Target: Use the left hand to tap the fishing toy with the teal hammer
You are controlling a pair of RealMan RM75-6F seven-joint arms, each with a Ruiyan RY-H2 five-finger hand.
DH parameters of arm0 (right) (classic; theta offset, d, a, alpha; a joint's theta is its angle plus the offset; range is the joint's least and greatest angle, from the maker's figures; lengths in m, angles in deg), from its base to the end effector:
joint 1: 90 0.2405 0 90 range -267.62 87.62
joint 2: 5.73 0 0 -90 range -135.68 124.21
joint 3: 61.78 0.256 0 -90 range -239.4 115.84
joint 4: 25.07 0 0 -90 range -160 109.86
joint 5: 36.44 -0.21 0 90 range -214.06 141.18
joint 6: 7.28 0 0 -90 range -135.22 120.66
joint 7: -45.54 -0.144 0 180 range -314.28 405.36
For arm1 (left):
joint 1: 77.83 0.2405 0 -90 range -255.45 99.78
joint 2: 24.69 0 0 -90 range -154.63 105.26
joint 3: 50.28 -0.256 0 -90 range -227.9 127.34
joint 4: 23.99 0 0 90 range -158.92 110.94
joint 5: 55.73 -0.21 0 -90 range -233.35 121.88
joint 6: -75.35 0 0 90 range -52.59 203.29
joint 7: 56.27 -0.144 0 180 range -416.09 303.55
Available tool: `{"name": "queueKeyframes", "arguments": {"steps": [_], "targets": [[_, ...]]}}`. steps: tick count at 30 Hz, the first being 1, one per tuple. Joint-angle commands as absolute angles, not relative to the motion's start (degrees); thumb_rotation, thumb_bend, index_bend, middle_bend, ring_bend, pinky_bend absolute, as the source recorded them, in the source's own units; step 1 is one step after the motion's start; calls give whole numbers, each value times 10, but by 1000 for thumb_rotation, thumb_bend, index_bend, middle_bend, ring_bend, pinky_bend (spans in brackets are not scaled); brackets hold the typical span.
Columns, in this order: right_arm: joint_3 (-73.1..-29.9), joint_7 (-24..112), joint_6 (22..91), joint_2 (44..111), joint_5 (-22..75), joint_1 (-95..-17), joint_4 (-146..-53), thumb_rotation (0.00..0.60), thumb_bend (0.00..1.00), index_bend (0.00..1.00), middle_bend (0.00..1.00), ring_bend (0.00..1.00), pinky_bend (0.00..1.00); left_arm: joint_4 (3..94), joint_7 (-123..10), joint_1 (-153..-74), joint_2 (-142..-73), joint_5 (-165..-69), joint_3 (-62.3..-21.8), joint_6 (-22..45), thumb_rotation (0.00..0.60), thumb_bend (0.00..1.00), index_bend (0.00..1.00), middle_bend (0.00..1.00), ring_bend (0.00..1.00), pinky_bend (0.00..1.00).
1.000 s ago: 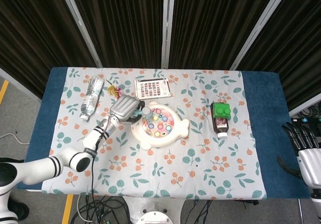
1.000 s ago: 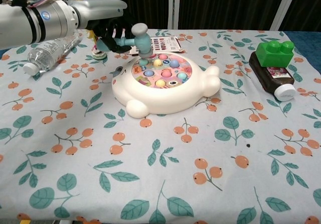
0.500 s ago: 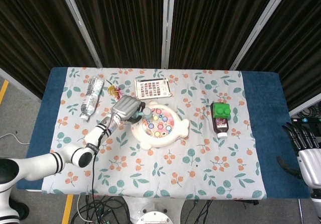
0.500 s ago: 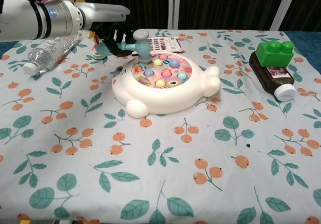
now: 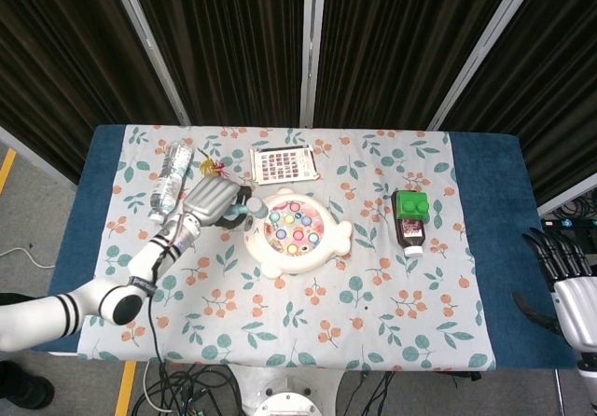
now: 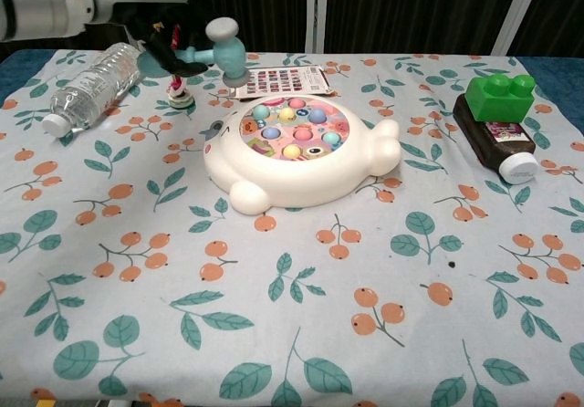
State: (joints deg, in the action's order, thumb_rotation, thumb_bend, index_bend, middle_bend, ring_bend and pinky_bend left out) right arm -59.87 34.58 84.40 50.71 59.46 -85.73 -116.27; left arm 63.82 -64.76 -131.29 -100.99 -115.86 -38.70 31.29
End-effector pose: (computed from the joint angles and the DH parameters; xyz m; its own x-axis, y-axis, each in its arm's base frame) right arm -0.2962 -0.1725 0.2044 0.3584 0.0685 0.9310 -0.9131 -0.1819 0.3649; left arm -0.1058 0.3907 0.0364 0.4310 0.3188 0.8441 0.8538 -0.4468 -0.2672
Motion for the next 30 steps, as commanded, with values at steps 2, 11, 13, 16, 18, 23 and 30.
{"name": "queueKeyframes", "arguments": {"steps": [2,11,13,16,18,23,30], "targets": [[-599,343,842,508,596,-856,-1160,600,177,0,67,0,0,663,-631,-1264,-995,-1200,-426,268,600,576,694,684,542,578],[-599,343,834,509,597,-849,-1160,600,177,0,67,0,0,590,-607,-1205,-1052,-1239,-477,233,600,572,680,654,515,509],[-600,345,833,509,598,-849,-1162,600,176,0,67,0,0,570,-598,-1199,-1064,-1242,-479,233,600,573,675,646,506,505],[-600,347,833,508,597,-849,-1163,600,176,0,67,0,0,546,-586,-1193,-1077,-1248,-479,234,600,572,662,633,489,489],[-599,347,833,508,595,-850,-1164,600,176,0,67,0,0,535,-581,-1190,-1082,-1252,-480,237,600,568,646,625,479,480],[-600,349,834,507,595,-851,-1166,600,177,0,67,0,0,515,-574,-1183,-1092,-1265,-483,237,600,548,600,590,442,456],[-601,352,834,507,595,-851,-1168,600,177,0,67,0,0,507,-567,-1172,-1096,-1279,-485,236,600,529,498,505,382,433]]}}
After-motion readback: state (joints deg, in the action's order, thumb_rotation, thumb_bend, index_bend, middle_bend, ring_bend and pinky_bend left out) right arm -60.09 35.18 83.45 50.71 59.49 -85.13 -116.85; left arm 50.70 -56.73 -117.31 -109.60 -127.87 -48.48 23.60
